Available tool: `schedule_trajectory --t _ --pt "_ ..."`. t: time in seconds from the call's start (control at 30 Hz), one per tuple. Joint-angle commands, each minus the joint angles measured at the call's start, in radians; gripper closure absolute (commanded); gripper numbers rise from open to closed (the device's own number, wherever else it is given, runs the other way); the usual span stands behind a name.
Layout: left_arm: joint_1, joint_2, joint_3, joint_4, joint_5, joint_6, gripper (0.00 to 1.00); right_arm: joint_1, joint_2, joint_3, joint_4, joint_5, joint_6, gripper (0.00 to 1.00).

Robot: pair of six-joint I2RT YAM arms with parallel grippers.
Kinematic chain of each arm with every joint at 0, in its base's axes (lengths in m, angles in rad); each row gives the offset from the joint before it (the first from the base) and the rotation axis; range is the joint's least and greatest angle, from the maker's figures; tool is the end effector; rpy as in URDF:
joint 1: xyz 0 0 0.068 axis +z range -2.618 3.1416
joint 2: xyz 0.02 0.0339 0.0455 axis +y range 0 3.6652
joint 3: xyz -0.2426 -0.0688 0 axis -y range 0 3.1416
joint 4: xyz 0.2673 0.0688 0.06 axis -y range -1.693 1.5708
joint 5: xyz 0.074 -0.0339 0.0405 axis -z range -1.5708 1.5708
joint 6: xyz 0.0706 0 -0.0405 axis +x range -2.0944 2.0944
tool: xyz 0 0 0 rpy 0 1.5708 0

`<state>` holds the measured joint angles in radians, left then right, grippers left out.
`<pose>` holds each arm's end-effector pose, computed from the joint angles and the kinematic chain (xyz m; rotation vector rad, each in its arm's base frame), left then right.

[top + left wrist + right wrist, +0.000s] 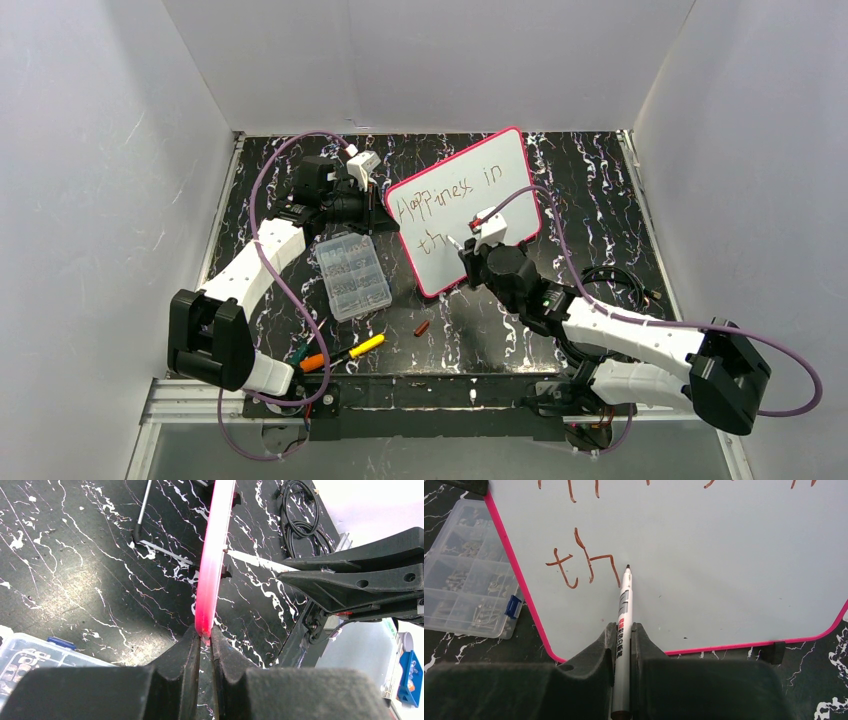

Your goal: Write a sentence on the whiteboard

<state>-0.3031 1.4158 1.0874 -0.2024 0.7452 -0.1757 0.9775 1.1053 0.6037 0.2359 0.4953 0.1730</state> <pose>0.3326 -0.1542 0.2600 0.5938 2.0355 -1.0666 0.1987 0.2347 0.2186 -0.3816 1.7784 0.3636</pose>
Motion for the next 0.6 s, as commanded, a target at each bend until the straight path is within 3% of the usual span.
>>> schedule_trajectory --t 0.0,0.57 --pt "-0.006 -0.035 0.013 0.014 0.051 0.000 1.00 -0.001 0.019 0.020 0.050 0.038 -0.015 0.99" --pt "-0.006 -0.034 0.013 0.014 0.052 0.000 1.00 -0.002 0.012 0.027 0.103 0.097 -0.045 0.99"
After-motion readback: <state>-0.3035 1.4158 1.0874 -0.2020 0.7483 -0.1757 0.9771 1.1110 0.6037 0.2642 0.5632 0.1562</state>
